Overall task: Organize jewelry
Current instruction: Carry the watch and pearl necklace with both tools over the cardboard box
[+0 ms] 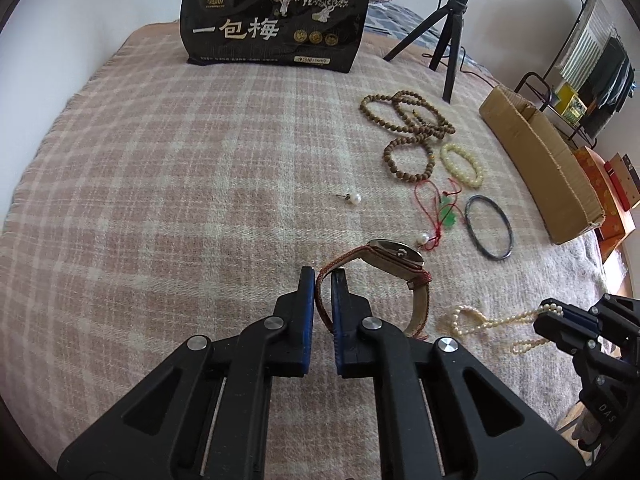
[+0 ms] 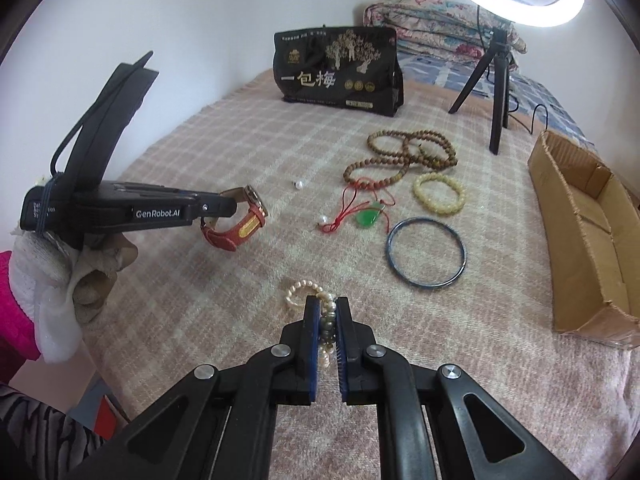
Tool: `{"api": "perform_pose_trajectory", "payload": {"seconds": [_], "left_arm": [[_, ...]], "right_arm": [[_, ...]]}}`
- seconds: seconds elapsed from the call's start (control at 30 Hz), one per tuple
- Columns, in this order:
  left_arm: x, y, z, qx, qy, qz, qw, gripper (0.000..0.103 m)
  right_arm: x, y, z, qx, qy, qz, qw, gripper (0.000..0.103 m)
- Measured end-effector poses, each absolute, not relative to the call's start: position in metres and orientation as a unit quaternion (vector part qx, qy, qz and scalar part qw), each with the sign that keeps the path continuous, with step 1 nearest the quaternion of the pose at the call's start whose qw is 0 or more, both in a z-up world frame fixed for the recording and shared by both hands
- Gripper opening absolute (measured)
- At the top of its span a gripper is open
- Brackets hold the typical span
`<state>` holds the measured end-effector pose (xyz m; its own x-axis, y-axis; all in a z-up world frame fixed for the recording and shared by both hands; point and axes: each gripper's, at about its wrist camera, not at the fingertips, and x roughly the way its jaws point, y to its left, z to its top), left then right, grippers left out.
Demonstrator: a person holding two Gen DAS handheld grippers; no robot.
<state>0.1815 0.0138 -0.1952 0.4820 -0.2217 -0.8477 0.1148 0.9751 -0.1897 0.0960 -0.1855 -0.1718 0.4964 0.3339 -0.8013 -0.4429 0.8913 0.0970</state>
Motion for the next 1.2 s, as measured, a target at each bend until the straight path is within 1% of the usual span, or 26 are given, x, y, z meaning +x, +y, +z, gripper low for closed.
{"api": "perform_pose_trajectory", "payload": {"seconds": [0.33, 0.63, 0.83, 1.2], "left_arm": [[0.167, -0.003, -0.16, -0.049, 0.473, -0.124, 0.871, 0.006], [0.163, -0.03, -0.132, -0.045, 0.455, -0.154, 0.876, 0.006], [0.175, -0.053, -0.12, -0.044, 0.45, -0.171, 0.875, 0.006], [0.215, -0.106, -0.097, -0.039, 0.434, -0.201, 0.877, 0.006]], "right_arm": [[0.09, -0.204, -0.13, -0.049, 0.408, 0.211, 0.887, 0.005], [0.088, -0.235, -0.105, -0.034, 0.387, 0.19, 0.902, 0.005], [0.093, -0.273, -0.09, -0.012, 0.377, 0.162, 0.912, 0.005], [0.113, -0.342, -0.066, -0.008, 0.354, 0.102, 0.93, 0.005]]}}
